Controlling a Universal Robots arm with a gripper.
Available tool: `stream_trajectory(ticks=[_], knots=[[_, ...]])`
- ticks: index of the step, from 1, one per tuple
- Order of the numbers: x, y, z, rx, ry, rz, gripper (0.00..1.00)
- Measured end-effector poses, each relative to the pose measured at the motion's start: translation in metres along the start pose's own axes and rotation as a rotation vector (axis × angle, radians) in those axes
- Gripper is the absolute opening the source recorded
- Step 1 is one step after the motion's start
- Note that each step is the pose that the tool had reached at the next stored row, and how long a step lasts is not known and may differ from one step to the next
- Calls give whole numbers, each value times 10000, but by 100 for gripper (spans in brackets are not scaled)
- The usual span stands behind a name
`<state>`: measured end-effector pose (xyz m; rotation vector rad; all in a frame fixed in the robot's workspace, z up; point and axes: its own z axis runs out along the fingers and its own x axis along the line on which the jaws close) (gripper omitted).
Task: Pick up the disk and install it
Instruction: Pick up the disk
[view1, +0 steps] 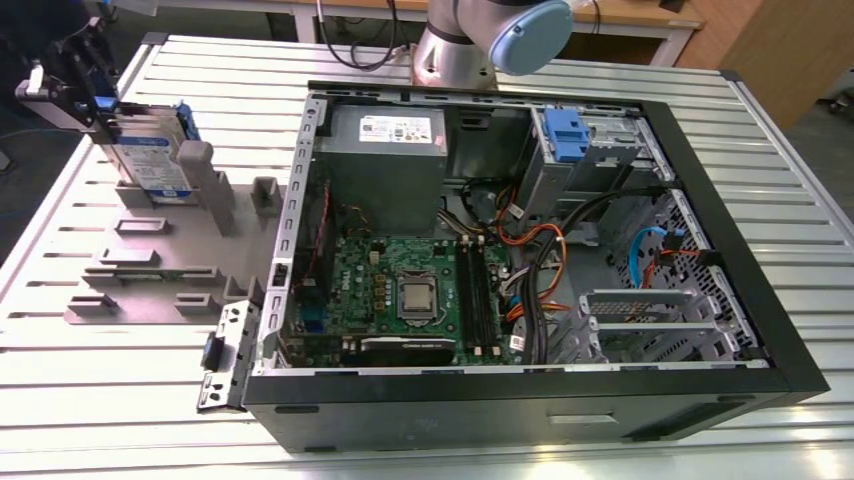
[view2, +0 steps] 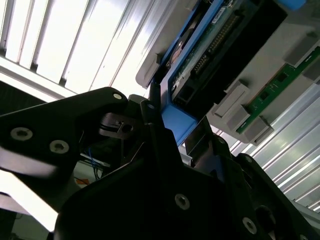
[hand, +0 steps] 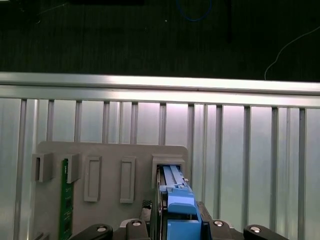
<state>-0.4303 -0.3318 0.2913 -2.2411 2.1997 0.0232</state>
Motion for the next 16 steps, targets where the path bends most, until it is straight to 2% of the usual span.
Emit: stream_trajectory(ticks=[16], knots=[[0, 11, 19, 1, 0, 34, 45]])
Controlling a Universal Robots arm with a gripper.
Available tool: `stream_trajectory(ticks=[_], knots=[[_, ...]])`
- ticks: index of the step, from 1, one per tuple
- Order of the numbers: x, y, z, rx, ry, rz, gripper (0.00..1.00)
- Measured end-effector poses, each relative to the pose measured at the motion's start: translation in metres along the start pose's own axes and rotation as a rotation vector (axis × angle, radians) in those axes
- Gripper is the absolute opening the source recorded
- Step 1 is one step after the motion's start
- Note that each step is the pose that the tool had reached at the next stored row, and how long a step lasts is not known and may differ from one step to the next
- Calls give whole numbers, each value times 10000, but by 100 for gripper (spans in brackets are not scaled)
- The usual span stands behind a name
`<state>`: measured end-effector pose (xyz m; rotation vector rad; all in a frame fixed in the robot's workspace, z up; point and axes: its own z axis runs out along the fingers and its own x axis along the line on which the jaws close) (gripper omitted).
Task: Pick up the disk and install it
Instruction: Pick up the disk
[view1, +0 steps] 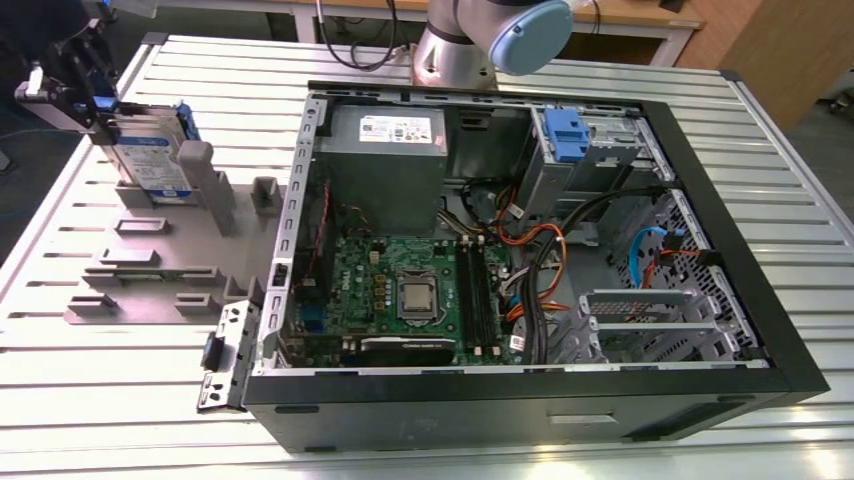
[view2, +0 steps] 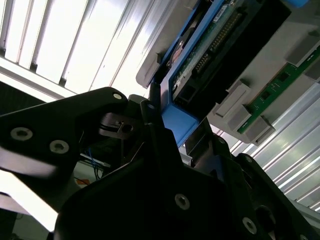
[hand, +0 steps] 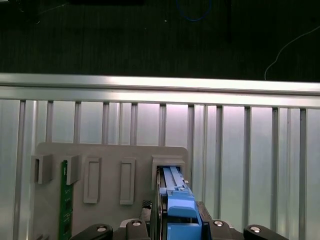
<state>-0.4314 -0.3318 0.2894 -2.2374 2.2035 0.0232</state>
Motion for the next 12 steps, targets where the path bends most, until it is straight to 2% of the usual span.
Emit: stream_trajectory(ticks=[11, 12], knots=[[0, 0, 2, 2, 0, 0, 43], [0, 0, 2, 1, 0, 0, 37]])
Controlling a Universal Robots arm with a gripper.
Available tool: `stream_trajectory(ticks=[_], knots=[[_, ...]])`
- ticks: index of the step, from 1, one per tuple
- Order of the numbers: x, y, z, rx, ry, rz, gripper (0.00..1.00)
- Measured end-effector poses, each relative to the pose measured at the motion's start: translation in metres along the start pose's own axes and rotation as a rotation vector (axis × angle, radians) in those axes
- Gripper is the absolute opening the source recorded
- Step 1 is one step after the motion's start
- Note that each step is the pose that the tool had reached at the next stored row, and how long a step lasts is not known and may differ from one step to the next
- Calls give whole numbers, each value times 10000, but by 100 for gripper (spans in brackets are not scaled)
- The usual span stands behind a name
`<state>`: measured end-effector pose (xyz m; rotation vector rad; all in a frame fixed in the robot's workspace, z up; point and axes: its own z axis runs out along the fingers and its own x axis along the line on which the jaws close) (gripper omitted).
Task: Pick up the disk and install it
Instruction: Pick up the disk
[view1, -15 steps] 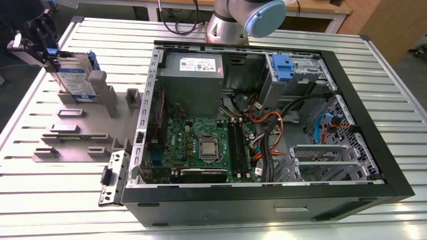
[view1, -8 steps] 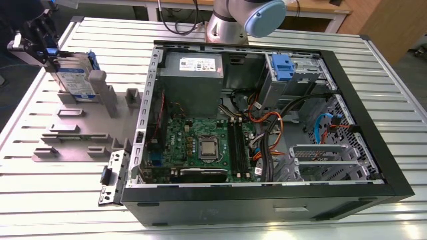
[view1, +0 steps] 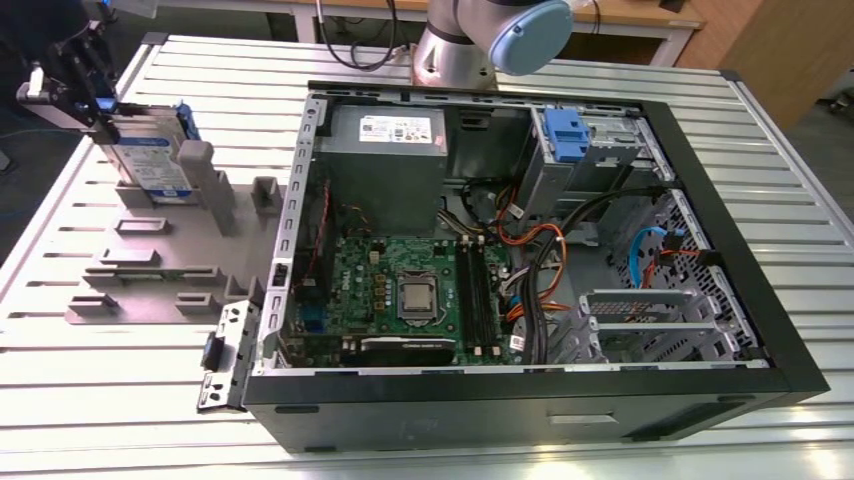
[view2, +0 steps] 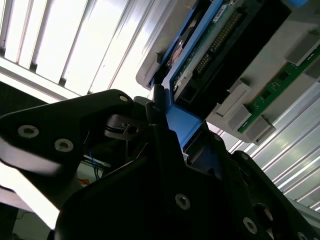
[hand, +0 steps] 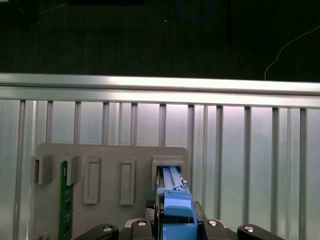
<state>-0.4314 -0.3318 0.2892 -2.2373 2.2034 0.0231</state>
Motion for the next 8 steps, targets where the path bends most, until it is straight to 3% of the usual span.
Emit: stream_trajectory(ticks=[8], knots=[[0, 0, 2, 1, -1, 0, 37]])
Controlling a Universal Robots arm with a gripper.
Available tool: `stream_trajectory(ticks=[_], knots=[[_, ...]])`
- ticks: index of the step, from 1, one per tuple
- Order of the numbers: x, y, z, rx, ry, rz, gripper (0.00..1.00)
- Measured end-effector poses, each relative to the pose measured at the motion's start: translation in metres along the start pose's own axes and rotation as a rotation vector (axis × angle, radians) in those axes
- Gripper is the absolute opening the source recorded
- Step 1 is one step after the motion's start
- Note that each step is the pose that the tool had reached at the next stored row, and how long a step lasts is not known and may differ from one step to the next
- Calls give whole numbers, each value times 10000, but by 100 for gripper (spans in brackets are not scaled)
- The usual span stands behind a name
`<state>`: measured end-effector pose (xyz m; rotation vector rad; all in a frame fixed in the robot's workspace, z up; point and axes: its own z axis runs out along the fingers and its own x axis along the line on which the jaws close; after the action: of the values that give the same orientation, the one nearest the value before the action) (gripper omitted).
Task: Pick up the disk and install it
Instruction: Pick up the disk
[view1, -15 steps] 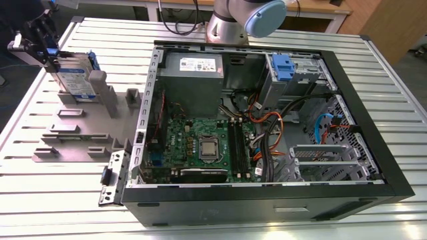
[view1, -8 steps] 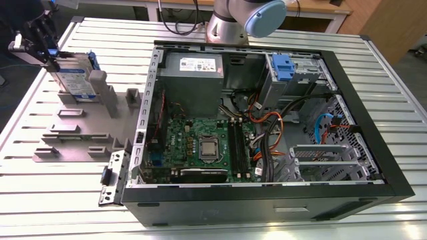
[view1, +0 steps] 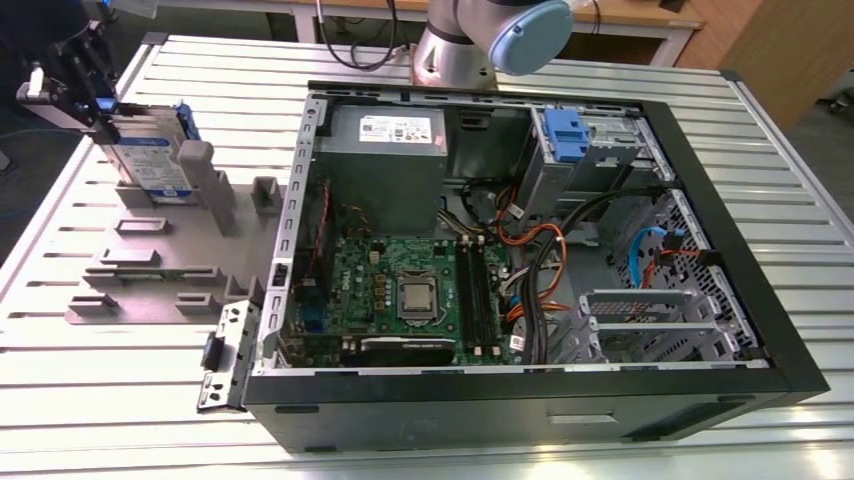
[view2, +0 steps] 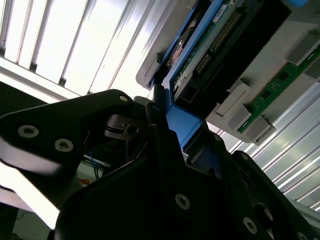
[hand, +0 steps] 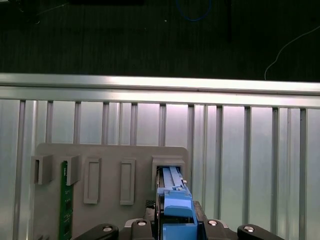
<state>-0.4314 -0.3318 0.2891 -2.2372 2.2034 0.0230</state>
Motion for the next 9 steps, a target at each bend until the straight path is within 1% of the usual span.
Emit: stream_trajectory(ticks=[9], knots=[[0, 0, -23, 0, 11, -1, 37]])
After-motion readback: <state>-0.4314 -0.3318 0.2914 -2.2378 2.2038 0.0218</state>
